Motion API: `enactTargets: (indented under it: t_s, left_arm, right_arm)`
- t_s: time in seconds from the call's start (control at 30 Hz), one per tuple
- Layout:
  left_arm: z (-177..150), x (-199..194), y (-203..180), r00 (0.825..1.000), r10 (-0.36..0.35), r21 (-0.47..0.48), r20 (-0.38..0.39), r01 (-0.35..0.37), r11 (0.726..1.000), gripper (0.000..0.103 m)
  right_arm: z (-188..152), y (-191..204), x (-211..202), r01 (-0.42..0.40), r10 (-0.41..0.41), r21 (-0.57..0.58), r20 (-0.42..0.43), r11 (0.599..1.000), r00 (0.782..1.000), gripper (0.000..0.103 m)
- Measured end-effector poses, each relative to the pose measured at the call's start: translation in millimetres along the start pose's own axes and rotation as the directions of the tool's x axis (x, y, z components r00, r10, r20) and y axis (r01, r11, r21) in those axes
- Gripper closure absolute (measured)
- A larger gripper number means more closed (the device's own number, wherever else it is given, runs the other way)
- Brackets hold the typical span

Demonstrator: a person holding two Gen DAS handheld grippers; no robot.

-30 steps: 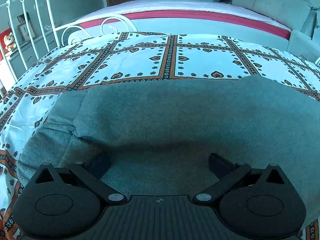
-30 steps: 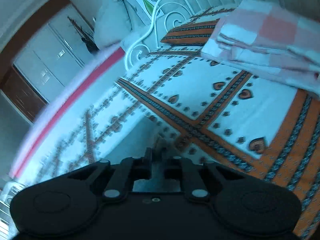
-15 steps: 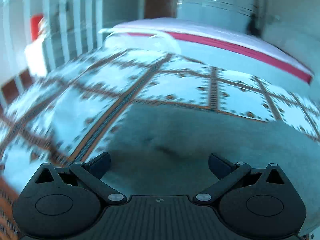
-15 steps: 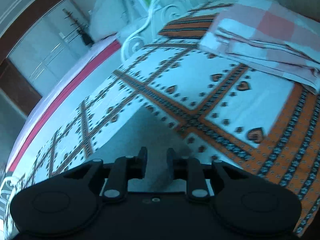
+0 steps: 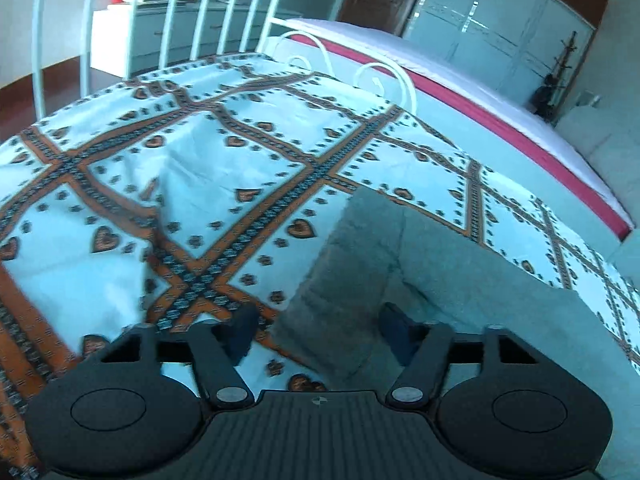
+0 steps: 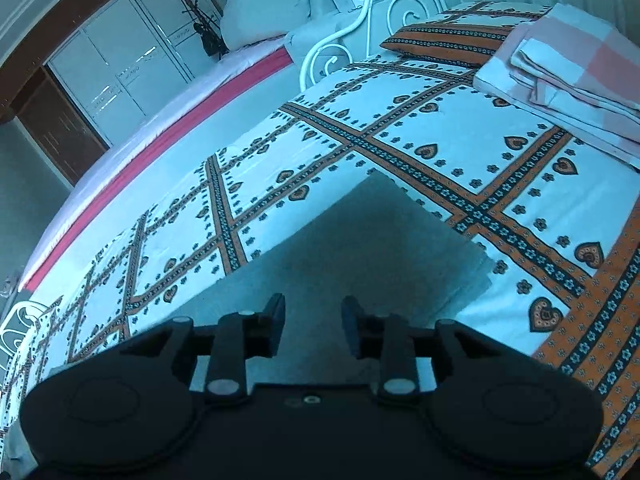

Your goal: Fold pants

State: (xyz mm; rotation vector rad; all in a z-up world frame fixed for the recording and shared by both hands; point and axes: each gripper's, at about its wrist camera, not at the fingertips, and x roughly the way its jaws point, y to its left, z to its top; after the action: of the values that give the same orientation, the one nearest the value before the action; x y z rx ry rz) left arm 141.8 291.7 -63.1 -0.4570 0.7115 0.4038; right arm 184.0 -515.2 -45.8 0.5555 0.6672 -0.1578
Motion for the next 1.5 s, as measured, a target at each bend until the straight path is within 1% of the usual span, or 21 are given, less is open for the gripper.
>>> enactTargets:
  t_s: [0.1, 0.2, 0.3, 0.53, 0.6, 0.7, 0.73, 0.77, 0.87, 0.97, 1.0, 1.03, 1.07, 1.1, 1.13, 1.17, 1.2, 1.23, 1.27, 1.4, 1.5]
  left_arm:
    - [0, 1, -6, 1.000, 0.019, 0.005, -0.013, -0.019, 1.000, 0.045]
    - [2, -12, -1, 1.000, 0.009, -0.035, 0.007, -0.009, 0.999, 0.042]
    - [1, -13, 11, 1.000, -0.012, -0.072, -0.015, 0.011, 0.997, 0.039]
    - [-1, -18, 13, 1.000, 0.002, -0.100, -0.003, -0.003, 0.995, 0.037]
    - [-2, -20, 14, 1.000, -0.015, -0.110, 0.000, 0.015, 0.994, 0.037]
    - [-2, -9, 13, 0.998, -0.050, -0.131, -0.036, 0.045, 0.990, 0.037]
    - [-2, -8, 12, 0.997, -0.069, -0.136, -0.038, 0.063, 0.989, 0.039]
    - [-2, -9, 9, 0.996, -0.081, -0.128, -0.035, 0.076, 0.989, 0.062]
    - [-2, -15, -4, 0.997, -0.077, -0.070, -0.010, 0.077, 0.995, 0.068]
    - [-2, -2, -5, 0.998, -0.063, -0.053, -0.030, 0.061, 0.997, 0.070]
    - [1, -5, -3, 0.997, -0.083, -0.049, 0.004, 0.083, 0.995, 0.076]
    - [8, -16, 0, 0.987, -0.130, -0.061, 0.099, 0.136, 0.989, 0.090]
    - [15, -32, 0, 0.964, -0.176, -0.046, 0.199, 0.189, 0.981, 0.090]
    - [17, -42, -4, 0.945, -0.185, -0.010, 0.268, 0.195, 0.981, 0.090]
    - [18, -45, -8, 0.941, -0.173, 0.026, 0.291, 0.173, 0.985, 0.090]
    - [17, -35, -9, 0.959, -0.149, 0.019, 0.240, 0.149, 0.989, 0.090]
    - [15, -19, -4, 0.981, -0.119, -0.016, 0.156, 0.123, 0.992, 0.090]
    - [10, -2, 3, 0.994, -0.090, -0.054, 0.064, 0.094, 0.994, 0.090]
    - [8, 8, 8, 0.997, -0.071, -0.074, 0.015, 0.072, 0.995, 0.090]
    - [8, 8, 8, 0.998, -0.063, -0.059, 0.010, 0.064, 0.996, 0.088]
    - [9, -10, -1, 0.994, -0.077, -0.023, 0.074, 0.079, 0.997, 0.088]
  right_arm:
    - [-2, -5, -2, 0.014, -0.014, 0.012, -0.002, 1.000, 1.000, 0.078]
    - [-2, -9, -5, 0.018, -0.018, 0.020, 0.004, 1.000, 1.000, 0.075]
    - [0, -11, -5, 0.020, -0.020, 0.023, 0.007, 1.000, 1.000, 0.073]
    - [-3, 4, 4, -0.006, 0.006, 0.008, -0.020, 1.000, 1.000, 0.070]
    - [-4, 8, 5, -0.007, 0.007, -0.005, -0.023, 1.000, 1.000, 0.069]
    - [-6, 12, 8, -0.003, 0.002, -0.022, -0.035, 1.000, 0.999, 0.068]
    - [-7, 13, 9, -0.001, 0.000, -0.026, -0.040, 1.000, 0.999, 0.068]
    - [-8, 14, 9, -0.001, 0.000, -0.030, -0.042, 1.000, 0.999, 0.068]
    - [-9, 15, 8, 0.002, -0.003, -0.036, -0.038, 0.999, 0.999, 0.068]
    - [-9, 14, 10, 0.008, -0.010, -0.036, -0.044, 0.999, 0.999, 0.067]
    - [-10, 15, 11, 0.010, -0.012, -0.037, -0.048, 0.999, 0.999, 0.067]
    - [-10, 15, 12, 0.010, -0.012, -0.038, -0.052, 0.999, 0.999, 0.067]
    - [-11, 15, 12, 0.009, -0.011, -0.039, -0.052, 0.999, 0.999, 0.067]
    - [-11, 15, 11, 0.009, -0.011, -0.038, -0.050, 0.999, 0.999, 0.067]
    - [-11, 14, 11, 0.009, -0.011, -0.038, -0.049, 0.999, 0.999, 0.066]
    - [-11, 14, 11, 0.011, -0.013, -0.040, -0.049, 0.999, 0.999, 0.066]
    - [-11, 13, 12, 0.015, -0.017, -0.042, -0.051, 0.999, 0.999, 0.066]
    - [-11, 13, 13, 0.018, -0.020, -0.042, -0.055, 0.999, 0.998, 0.066]
    - [-11, 12, 14, 0.018, -0.020, -0.040, -0.059, 0.999, 0.998, 0.066]
    - [-10, 12, 12, 0.012, -0.013, -0.032, -0.049, 0.999, 0.999, 0.065]
    - [-9, 11, 12, 0.009, -0.010, -0.028, -0.049, 1.000, 0.999, 0.065]
